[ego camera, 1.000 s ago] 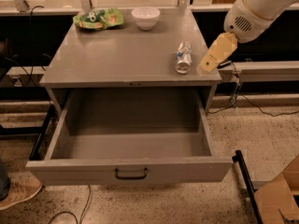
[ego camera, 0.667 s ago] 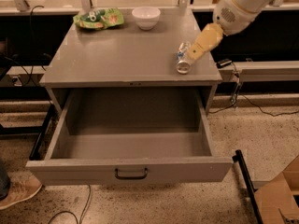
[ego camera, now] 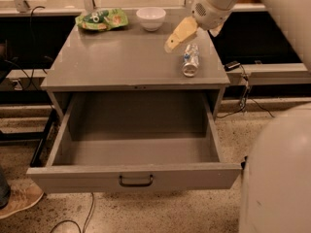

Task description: Place redbull can into top drawer

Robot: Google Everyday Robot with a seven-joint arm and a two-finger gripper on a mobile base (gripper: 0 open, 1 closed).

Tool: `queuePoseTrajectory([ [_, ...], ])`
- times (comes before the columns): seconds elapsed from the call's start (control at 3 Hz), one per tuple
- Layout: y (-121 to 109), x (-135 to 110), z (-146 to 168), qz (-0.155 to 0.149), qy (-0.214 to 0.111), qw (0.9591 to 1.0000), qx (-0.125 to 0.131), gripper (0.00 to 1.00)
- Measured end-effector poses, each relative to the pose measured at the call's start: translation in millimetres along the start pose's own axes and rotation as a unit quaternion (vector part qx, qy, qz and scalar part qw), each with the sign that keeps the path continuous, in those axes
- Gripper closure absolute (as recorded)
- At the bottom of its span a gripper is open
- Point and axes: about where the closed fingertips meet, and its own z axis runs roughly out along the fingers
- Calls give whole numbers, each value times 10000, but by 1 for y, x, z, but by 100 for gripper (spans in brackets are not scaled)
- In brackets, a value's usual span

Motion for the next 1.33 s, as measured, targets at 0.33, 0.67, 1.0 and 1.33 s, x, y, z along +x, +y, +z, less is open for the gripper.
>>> queuePoseTrajectory([
  [0.33,-4,-9,24,312,152,9993,151,0],
  [0.67,-24,-6,40,745,234,9963,362,0],
  [1.0,-45,3,50,1127,222,9922,487,0],
  [1.33,-56,-1,69,1296,264,9898,527,4],
])
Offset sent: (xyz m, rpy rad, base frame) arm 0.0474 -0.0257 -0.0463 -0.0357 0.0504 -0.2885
